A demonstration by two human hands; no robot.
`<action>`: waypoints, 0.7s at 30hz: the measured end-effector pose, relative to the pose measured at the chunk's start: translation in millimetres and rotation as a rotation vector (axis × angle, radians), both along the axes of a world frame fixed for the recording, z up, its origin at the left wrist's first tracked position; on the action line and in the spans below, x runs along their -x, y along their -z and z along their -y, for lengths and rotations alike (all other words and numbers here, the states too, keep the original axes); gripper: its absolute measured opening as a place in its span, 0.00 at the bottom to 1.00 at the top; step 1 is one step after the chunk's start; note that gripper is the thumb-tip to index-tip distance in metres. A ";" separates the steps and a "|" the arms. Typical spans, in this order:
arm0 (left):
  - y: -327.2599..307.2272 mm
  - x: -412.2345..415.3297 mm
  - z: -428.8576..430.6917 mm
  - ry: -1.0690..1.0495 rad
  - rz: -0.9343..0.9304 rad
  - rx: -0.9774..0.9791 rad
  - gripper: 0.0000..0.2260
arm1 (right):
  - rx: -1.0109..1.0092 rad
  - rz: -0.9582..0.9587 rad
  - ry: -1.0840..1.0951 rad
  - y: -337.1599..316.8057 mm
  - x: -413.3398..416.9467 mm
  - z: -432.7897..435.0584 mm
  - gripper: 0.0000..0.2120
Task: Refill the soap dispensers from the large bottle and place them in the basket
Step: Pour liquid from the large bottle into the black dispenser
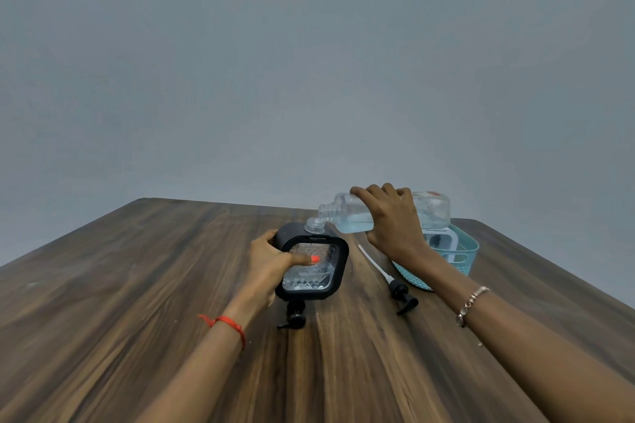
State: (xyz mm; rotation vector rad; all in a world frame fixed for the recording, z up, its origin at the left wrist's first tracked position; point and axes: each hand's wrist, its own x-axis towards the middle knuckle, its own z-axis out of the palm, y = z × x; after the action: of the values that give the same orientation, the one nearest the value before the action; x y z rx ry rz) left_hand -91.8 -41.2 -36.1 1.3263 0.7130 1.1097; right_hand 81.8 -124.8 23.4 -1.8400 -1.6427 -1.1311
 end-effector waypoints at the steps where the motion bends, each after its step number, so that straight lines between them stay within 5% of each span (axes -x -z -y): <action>1: 0.2 0.0 -0.4 0.000 0.001 0.000 0.24 | 0.001 0.000 0.000 -0.1 0.1 -0.2 0.31; 21: 1.3 -1.0 -0.4 0.006 0.014 0.010 0.23 | 0.016 0.000 0.003 -1.4 0.2 0.4 0.31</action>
State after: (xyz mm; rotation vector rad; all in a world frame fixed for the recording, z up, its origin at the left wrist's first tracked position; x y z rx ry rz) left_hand -90.8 -40.9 -37.4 1.3102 0.7028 1.1087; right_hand 81.6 -125.1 24.8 -1.8531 -1.6544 -1.1221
